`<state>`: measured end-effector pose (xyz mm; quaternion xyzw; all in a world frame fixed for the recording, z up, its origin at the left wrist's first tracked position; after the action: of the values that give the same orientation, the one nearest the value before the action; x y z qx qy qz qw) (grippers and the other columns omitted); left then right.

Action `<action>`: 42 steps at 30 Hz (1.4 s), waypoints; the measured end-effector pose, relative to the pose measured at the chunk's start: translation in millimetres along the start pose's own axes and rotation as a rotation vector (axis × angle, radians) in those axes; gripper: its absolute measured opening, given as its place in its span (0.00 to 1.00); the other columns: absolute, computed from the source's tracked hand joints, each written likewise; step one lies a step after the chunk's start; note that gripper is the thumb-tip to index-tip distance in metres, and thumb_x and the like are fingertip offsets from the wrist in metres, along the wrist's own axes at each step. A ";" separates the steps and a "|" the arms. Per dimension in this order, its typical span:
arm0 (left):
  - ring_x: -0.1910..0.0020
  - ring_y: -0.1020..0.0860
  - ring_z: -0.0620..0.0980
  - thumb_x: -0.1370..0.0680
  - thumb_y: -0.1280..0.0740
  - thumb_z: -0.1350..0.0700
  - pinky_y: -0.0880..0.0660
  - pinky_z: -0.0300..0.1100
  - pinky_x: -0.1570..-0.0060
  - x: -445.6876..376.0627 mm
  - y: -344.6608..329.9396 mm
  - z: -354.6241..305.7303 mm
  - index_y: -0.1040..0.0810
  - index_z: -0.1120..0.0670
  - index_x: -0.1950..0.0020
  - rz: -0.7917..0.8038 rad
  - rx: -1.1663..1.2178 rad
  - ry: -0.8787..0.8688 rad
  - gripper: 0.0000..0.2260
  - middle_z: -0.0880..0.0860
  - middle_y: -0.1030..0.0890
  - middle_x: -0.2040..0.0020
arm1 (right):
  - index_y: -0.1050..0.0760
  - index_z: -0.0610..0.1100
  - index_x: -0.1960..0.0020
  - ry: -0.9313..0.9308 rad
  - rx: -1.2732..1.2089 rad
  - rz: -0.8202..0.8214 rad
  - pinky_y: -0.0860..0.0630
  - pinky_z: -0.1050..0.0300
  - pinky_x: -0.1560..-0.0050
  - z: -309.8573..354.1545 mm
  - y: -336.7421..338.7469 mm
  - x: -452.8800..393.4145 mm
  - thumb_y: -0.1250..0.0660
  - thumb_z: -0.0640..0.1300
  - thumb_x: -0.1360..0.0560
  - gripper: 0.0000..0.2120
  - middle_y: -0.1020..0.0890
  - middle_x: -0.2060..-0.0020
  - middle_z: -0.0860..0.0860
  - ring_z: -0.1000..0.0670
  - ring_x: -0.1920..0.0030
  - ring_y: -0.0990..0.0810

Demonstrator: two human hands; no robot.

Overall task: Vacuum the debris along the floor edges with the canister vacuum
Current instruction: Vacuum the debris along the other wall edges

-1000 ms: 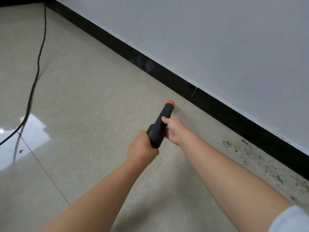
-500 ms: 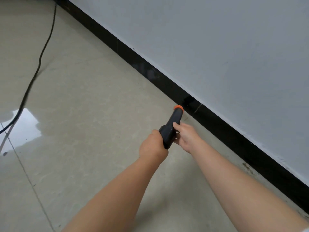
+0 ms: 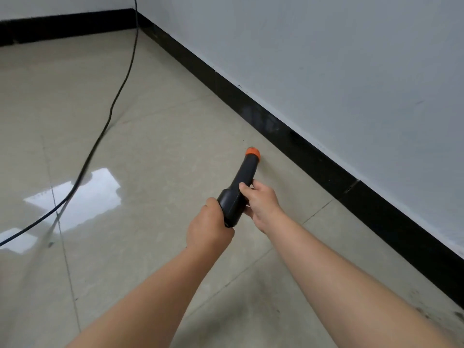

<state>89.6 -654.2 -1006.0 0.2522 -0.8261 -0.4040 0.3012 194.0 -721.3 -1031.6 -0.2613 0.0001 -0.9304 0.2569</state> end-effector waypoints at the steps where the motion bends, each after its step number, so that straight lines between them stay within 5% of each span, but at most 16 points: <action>1: 0.60 0.28 0.53 0.26 0.36 0.60 0.34 0.42 0.65 -3.9 2.6 1.4 0.37 0.57 0.47 -0.011 -0.005 0.009 0.12 0.51 0.30 0.57 | 0.28 0.43 0.46 0.001 -0.002 0.012 0.23 0.51 0.47 1.0 -3.8 -4.2 0.40 0.38 0.21 0.05 0.22 0.59 0.49 0.48 0.52 0.22; 5: 0.61 0.28 0.52 0.27 0.35 0.60 0.34 0.41 0.67 -22.2 8.5 0.5 0.39 0.55 0.50 -0.035 -0.005 0.045 0.13 0.51 0.30 0.58 | 0.28 0.40 0.42 0.010 0.029 0.050 0.23 0.49 0.44 12.6 -13.8 -22.0 0.40 0.39 0.21 0.08 0.23 0.56 0.47 0.46 0.49 0.23; 10: 0.64 0.29 0.50 0.28 0.33 0.59 0.37 0.38 0.74 -47.4 18.8 -7.0 0.39 0.56 0.51 -0.020 0.055 0.066 0.15 0.49 0.33 0.64 | 0.30 0.38 0.39 0.000 0.092 0.087 0.24 0.52 0.46 35.0 -26.1 -44.2 0.41 0.40 0.20 0.11 0.24 0.41 0.41 0.44 0.43 0.25; 18: 0.67 0.31 0.44 0.29 0.31 0.59 0.35 0.37 0.72 -53.7 33.1 -2.4 0.36 0.57 0.51 0.060 0.091 0.060 0.15 0.49 0.32 0.63 | 0.31 0.37 0.36 -0.056 0.049 0.120 0.25 0.53 0.51 34.4 -35.3 -47.7 0.40 0.40 0.21 0.14 0.24 0.41 0.41 0.44 0.43 0.25; 31: 0.67 0.30 0.44 0.31 0.30 0.58 0.31 0.37 0.69 8.2 11.3 -8.2 0.34 0.56 0.50 0.226 -0.018 -0.099 0.16 0.48 0.31 0.62 | 0.31 0.38 0.44 -0.122 -0.254 -0.009 0.25 0.50 0.49 -4.4 8.3 21.0 0.40 0.40 0.21 0.07 0.23 0.56 0.46 0.47 0.54 0.23; 42: 0.68 0.32 0.44 0.31 0.30 0.58 0.35 0.38 0.72 91.4 -43.7 -44.4 0.37 0.56 0.52 0.444 -0.058 -0.334 0.16 0.48 0.32 0.63 | 0.35 0.35 0.32 -0.156 -0.325 -0.371 0.26 0.51 0.50 -36.8 91.1 125.5 0.41 0.40 0.20 0.18 0.24 0.41 0.41 0.43 0.43 0.24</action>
<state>65.1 -761.3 -993.1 -0.0137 -0.8875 -0.3875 0.2489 127.8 -865.3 -1014.6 -0.3658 0.0820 -0.9264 0.0357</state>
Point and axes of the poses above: each hand's wrist, its own x-axis away from the middle knuckle, its own y-axis out of the back of the hand, z = x × y, the point moved 8 cm from there along -x, towards the middle knuckle
